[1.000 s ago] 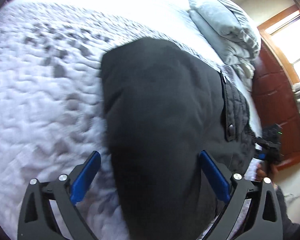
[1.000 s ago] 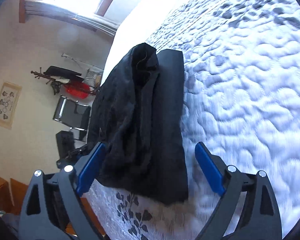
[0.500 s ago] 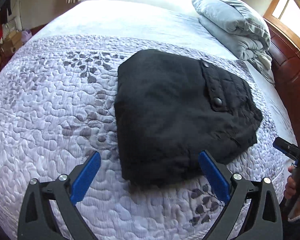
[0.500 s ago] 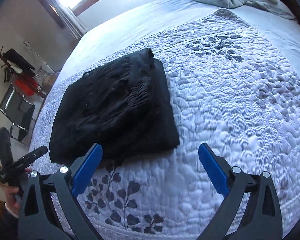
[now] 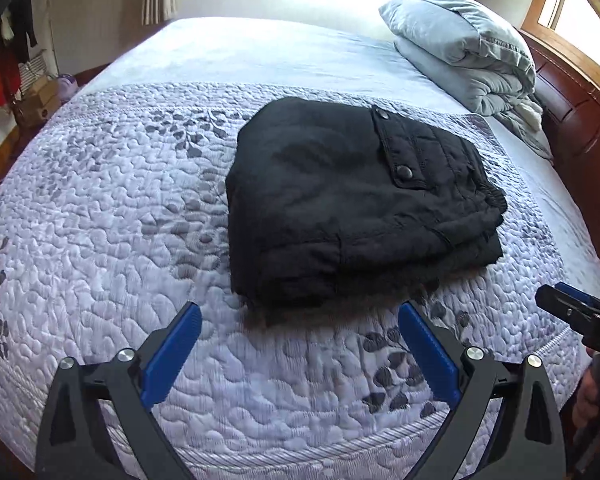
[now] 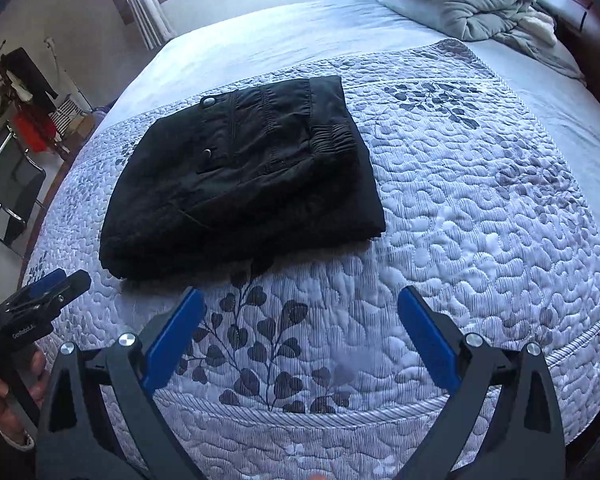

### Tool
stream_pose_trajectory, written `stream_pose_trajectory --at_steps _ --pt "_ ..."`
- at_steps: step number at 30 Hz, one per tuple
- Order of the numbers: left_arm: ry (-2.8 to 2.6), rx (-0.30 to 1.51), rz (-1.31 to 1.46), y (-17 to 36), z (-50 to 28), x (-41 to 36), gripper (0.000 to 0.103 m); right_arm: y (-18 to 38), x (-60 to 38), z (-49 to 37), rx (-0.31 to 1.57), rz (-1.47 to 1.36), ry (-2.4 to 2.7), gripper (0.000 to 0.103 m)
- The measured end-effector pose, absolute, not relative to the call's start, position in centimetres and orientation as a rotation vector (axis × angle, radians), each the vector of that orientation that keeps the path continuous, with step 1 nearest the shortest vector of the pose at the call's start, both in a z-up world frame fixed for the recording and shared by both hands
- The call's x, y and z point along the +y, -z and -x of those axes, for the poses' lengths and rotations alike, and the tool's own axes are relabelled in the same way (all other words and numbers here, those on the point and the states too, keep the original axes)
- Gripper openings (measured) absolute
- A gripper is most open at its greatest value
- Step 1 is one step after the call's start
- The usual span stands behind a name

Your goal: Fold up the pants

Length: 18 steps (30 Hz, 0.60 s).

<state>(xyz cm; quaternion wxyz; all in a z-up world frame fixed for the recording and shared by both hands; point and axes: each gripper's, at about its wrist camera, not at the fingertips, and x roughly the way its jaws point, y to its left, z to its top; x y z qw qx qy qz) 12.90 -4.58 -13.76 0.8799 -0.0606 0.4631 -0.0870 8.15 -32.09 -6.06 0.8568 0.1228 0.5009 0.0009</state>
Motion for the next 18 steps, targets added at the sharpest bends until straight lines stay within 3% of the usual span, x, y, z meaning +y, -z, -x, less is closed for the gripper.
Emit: stream_pose_trajectory --at_steps 18 --pt "0.16 0.96 0.115 13.1 -11.8 -5.0 0.099 5.1 -30.8 -7.3 1.061 -0.171 0.033 0.097"
